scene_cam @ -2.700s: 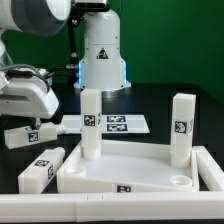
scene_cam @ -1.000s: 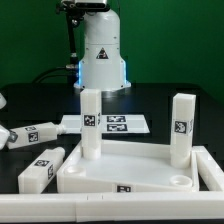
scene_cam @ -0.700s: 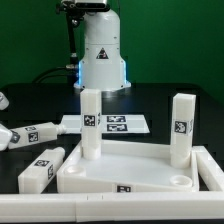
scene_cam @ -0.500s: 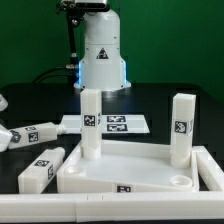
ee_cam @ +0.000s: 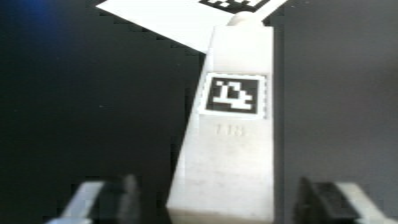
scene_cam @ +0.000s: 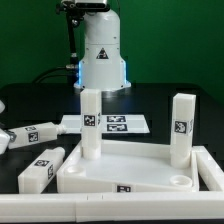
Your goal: Assemble desk
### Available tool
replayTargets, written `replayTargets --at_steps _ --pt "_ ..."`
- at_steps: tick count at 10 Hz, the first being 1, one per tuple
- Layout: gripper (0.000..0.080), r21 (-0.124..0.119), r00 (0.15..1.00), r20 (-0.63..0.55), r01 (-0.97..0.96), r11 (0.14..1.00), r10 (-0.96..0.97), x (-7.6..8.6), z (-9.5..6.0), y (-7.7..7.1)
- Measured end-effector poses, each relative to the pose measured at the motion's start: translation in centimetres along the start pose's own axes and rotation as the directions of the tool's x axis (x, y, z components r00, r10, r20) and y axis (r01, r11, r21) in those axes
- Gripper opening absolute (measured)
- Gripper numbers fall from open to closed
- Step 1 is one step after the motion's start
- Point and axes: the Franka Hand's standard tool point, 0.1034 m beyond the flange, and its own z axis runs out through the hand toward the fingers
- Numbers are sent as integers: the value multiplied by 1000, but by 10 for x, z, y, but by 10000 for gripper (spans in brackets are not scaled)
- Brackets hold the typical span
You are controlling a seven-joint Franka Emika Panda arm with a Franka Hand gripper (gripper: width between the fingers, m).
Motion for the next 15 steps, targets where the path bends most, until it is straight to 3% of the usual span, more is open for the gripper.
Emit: replayTargets --at_steps 1,2,3,4,5,6,7,10,11,12,13,14,15 --pt "242 0 1000 0 0 1000 0 0 0 0" --pt "108 0 1000 0 0 1000 0 0 0 0" --pt "108 -1 1000 -24 5 1000 -5 2 -3 -3" --pt "20 -1 1000 -17 21 1000 -21 -13 -11 -9" --pt "6 10 997 -55 51 999 -51 -28 -30 -16" --pt "6 10 980 -164 113 994 -110 -33 -49 -22" --pt "2 1 964 -229 141 990 -137 -36 -49 -22" --pt "2 3 968 -216 133 991 -130 -36 -43 -20" --pt "90 2 968 -216 129 992 -125 -37 -43 -22" --pt "273 0 968 -218 127 992 -124 -48 -42 -28" --pt "412 -19 950 -257 178 984 -177 -52 -39 -34" --pt "412 -50 923 -309 226 973 -230 -57 -32 -40" --pt "597 -95 918 -309 228 969 -246 -60 -26 -37"
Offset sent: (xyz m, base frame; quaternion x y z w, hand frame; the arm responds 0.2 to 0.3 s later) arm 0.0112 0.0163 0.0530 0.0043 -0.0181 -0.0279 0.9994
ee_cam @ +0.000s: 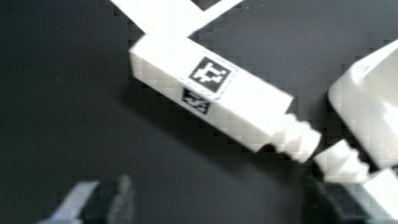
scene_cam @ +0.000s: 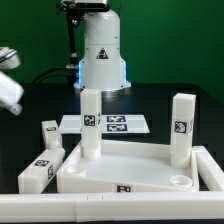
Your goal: Assemble desk
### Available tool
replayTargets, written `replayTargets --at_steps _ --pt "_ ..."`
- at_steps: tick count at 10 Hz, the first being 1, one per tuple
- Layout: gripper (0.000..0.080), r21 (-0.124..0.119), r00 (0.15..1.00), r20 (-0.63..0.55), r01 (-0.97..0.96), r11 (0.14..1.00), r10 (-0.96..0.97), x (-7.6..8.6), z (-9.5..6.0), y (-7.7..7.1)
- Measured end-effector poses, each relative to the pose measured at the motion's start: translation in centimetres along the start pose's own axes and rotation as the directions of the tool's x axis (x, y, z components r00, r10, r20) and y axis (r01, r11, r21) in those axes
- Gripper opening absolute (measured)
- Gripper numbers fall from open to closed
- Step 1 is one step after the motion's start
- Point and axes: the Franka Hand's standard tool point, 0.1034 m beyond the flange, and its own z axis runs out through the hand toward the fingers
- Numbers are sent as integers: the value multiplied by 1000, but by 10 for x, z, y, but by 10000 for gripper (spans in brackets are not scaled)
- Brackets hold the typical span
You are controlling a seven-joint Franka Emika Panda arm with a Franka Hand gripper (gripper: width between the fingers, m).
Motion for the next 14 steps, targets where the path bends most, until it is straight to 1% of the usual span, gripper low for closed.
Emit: replayTargets --at_steps 1,2,3,4,5,6,7,8,9,10,11,12,13,14 --pt "597 -1 995 3 98 995 -98 1 1 0" --pt "633 0 984 4 177 984 -177 1 1 1" --pt "645 -11 957 -20 289 957 -289 4 1 0" --pt "645 -69 874 -100 471 880 -476 4 6 -3" --pt "649 -121 794 -118 585 802 -597 -6 16 -4" --pt "649 -190 691 -133 686 703 -710 -4 23 -7" --pt "649 -223 654 -136 712 666 -744 0 25 -7" --pt "649 -225 621 -138 739 635 -772 3 19 0" --pt "649 -235 576 -120 775 586 -809 3 19 2" --pt "649 -235 578 -119 774 589 -807 3 21 1" --pt "649 -263 568 -125 772 579 -813 6 21 -1" --pt "649 -386 513 -147 757 526 -846 9 30 -10" --pt "649 -435 489 -146 749 500 -860 2 44 -16" --pt "649 -474 477 -148 735 485 -867 2 55 -17"
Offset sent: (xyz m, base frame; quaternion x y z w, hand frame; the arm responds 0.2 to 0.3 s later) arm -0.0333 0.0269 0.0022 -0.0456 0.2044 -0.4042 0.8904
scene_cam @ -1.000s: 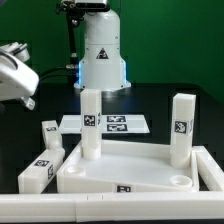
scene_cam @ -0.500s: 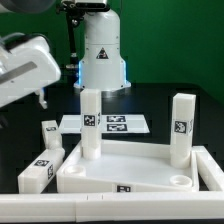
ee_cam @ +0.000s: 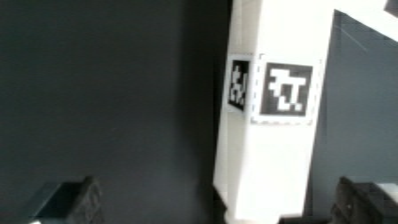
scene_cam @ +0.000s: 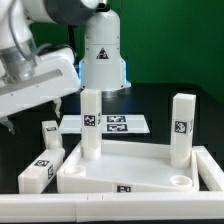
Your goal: Assemble desk
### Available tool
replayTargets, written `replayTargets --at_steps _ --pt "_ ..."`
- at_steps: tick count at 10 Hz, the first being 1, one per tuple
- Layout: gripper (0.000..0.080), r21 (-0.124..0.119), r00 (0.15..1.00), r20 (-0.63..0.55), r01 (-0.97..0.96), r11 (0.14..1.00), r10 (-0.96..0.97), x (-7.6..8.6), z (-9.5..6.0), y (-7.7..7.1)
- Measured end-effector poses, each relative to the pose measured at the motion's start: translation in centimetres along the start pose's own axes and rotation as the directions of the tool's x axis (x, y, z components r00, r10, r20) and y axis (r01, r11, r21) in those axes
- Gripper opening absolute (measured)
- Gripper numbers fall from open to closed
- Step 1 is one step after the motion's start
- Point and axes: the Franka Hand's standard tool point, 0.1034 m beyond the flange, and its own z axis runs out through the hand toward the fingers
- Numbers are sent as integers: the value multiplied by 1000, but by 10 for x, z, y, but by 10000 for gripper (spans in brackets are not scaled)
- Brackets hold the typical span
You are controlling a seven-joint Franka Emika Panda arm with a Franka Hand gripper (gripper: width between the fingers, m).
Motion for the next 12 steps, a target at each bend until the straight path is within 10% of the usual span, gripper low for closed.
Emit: replayTargets --at_steps 9,11,12 --pt "637 -45 1000 22 17 999 -16 -15 40 -15" --pt "275 -45 1000 22 21 999 -21 -15 39 -15" --pt "275 -60 976 41 215 975 -212 -15 35 -14"
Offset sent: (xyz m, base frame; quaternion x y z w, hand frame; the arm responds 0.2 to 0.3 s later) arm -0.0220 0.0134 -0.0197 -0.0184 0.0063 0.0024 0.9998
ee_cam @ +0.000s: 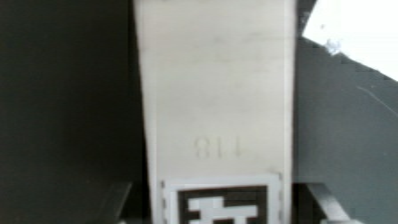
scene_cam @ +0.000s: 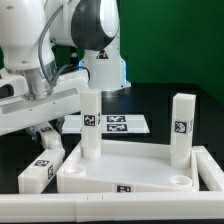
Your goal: Assemble desk
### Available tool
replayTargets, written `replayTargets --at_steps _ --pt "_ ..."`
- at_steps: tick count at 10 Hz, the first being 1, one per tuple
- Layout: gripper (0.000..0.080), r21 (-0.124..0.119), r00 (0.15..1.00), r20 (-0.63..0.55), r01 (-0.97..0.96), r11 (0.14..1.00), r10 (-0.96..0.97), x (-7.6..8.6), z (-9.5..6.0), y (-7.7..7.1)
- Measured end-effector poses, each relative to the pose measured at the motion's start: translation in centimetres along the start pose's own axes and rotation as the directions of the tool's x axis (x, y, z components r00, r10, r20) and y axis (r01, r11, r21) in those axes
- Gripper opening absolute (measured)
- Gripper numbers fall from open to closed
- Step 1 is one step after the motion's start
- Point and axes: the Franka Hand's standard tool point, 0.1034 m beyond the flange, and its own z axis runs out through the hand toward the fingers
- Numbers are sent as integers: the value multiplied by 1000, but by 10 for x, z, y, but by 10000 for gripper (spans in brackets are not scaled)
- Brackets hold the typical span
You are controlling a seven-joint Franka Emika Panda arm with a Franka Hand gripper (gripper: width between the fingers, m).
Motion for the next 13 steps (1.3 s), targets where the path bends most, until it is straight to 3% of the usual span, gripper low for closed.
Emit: replayTargets --at_steps 2,3,7,8,10,13 --pt "277 -54 931 24 365 929 -364 -5 -10 -9" --pt "277 -75 903 24 429 900 -429 -11 -11 -12" --pt "278 -58 792 61 611 789 -608 -18 -10 -9" --pt "278 -40 606 77 796 605 -792 -24 -12 -7" --pt "278 -36 374 86 928 372 -924 -34 -7 -11" --pt "278 6 217 117 976 219 -969 -40 -8 -5"
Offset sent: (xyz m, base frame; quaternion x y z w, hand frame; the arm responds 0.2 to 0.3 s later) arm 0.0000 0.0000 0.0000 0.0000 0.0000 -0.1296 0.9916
